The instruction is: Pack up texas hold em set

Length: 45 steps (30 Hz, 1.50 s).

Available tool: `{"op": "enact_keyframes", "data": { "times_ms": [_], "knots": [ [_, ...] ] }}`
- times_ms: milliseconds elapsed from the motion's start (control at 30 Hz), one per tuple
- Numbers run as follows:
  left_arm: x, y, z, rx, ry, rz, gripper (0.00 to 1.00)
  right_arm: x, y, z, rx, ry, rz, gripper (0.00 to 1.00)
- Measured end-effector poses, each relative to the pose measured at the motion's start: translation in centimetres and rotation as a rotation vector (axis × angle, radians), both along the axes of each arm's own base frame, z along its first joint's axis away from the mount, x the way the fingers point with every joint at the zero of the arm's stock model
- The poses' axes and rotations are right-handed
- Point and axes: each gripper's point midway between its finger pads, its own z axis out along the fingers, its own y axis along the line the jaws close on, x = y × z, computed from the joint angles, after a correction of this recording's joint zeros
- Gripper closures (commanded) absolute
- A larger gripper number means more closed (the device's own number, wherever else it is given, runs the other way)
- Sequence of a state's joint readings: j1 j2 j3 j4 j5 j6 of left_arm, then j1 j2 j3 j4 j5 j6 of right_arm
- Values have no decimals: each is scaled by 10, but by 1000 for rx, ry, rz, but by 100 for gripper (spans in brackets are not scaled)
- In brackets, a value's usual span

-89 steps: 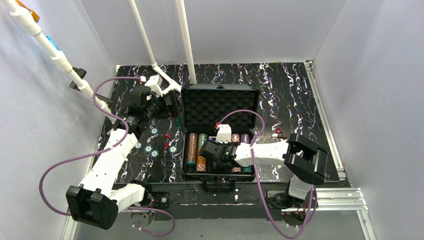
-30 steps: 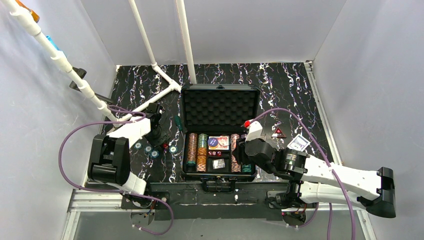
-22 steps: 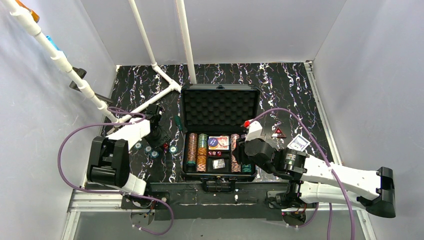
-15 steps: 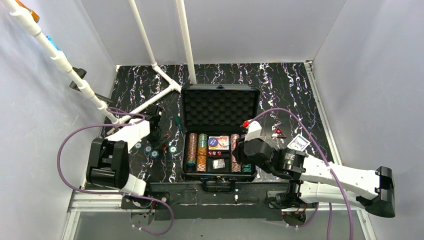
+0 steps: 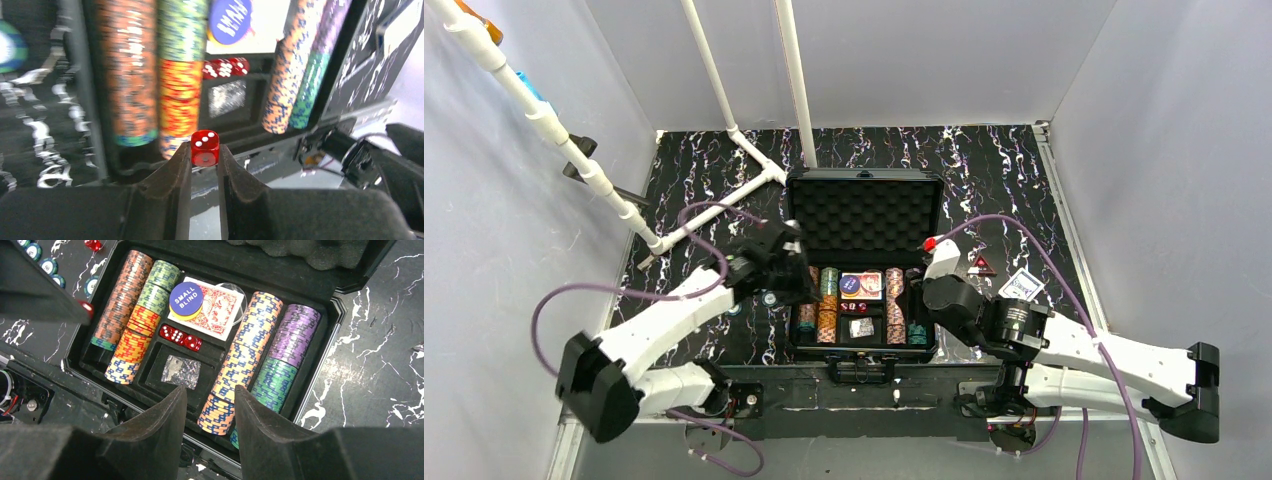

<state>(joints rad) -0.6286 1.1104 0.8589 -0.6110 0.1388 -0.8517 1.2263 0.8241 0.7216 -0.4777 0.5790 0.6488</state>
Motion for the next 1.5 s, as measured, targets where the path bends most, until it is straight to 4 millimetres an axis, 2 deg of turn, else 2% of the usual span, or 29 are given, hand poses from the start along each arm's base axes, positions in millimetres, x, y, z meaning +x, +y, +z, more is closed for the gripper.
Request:
{"op": "enact_keyframes", "data": {
  "times_ms": [100,233,367,500,667,800,1033,1300,1500],
  "knots": [
    [-10,-44,-9,-8,38,-131,100,1,-4,2,4,-2,-9,52],
    [-9,-107,-34,0,79,-253,100,1,-12,4,10,-3,-28,52],
    [-6,-139,-61,10,107,-302,100,0,-19,7,24,2,-48,52],
    [-2,-145,-77,25,125,-305,100,-2,-26,9,36,6,-61,52],
    [1,-146,-76,28,115,-310,100,-3,-31,11,43,7,-72,52],
    [3,-144,-76,48,103,-307,95,-3,-32,10,37,8,-75,52],
    [2,-132,-84,114,119,-294,93,-3,-31,6,25,14,-77,52],
    [9,-134,-89,142,121,-281,90,-3,-31,6,24,14,-77,52],
    [11,-132,-90,164,125,-267,79,-2,-31,6,25,14,-80,52]
  ]
}}
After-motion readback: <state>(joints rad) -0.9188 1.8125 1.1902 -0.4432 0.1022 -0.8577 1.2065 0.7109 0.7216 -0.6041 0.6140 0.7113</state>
